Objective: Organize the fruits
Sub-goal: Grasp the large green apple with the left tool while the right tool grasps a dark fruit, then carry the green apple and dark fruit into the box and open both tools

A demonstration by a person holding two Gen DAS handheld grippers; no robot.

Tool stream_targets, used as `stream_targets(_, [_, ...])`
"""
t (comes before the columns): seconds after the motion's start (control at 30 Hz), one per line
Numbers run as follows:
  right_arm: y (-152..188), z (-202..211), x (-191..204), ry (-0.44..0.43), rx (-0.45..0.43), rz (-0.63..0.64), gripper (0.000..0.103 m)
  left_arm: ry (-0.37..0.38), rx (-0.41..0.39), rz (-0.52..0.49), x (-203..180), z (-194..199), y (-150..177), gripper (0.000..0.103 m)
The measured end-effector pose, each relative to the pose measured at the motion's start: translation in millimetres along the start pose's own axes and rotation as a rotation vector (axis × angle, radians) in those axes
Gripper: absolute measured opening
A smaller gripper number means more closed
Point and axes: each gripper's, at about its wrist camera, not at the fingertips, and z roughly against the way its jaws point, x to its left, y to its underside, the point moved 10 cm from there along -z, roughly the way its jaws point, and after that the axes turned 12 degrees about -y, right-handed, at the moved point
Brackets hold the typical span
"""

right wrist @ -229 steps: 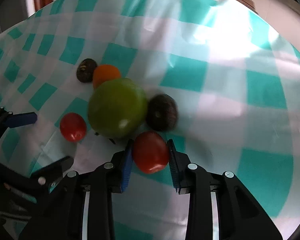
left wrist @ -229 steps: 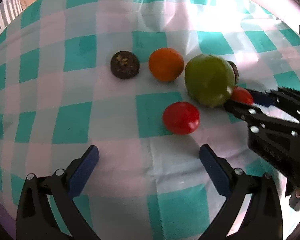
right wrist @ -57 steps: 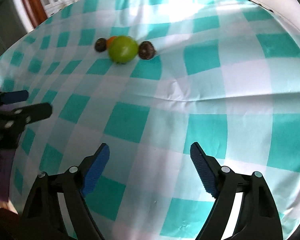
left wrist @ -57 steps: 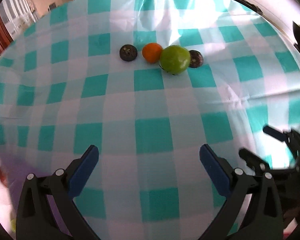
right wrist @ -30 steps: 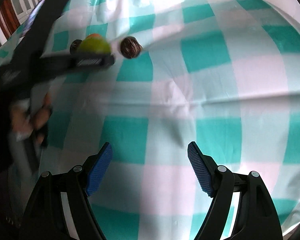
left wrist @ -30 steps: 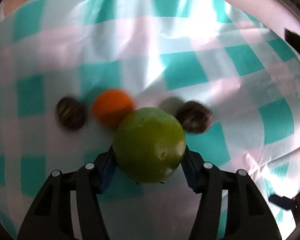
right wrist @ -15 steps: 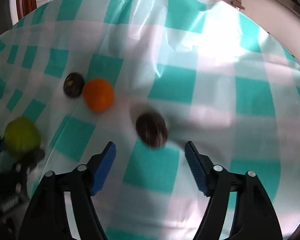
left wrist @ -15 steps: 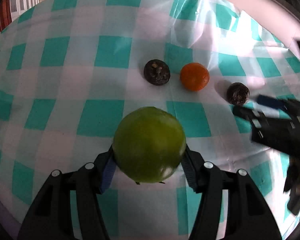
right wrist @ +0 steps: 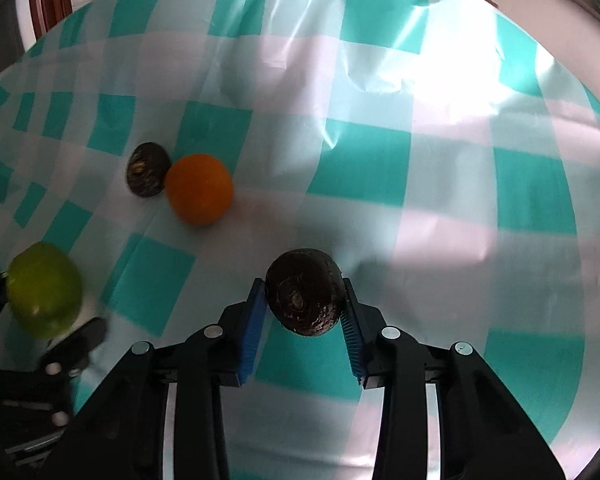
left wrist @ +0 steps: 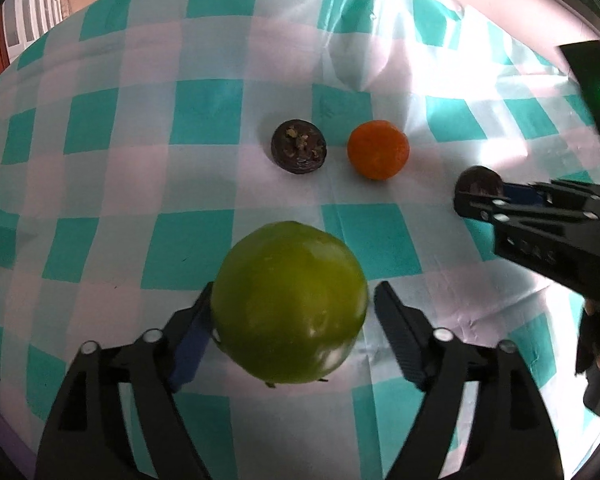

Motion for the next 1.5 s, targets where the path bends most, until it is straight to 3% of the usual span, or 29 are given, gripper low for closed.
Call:
stream_targets(0.03, [5,3,1,-0.006,0.0,-0.013,0.037,-0.008,0.0,-0.006,-1,-1,0,0.079])
stream_targets(0.1, [17,9,2,-0.018,0.006,-0.038,0.037,-0.043,-0.01,-0.014,3,0,-1,0.059])
stream_targets(0.4, [87,49,8,-0.068,0.035,-0.087,0.037,-0.023,0.053,0.018,9,8,15,0.059])
stream_targets(0.83, [157,110,26,-0.209,0.092,0.024,0.037,-0.005,0.159,0.009,-38,97,118,0.059])
stream_targets(1.17, [214,150,41,-0.269,0.142,0.182,0.037,-0.019,0.128,-0.011,-64,176,167,0.059])
stream_targets(1.5, [217,182,57,-0.295,0.111,0.291,0.037,-0.086,0.064,-0.014,-61,223,172,0.059])
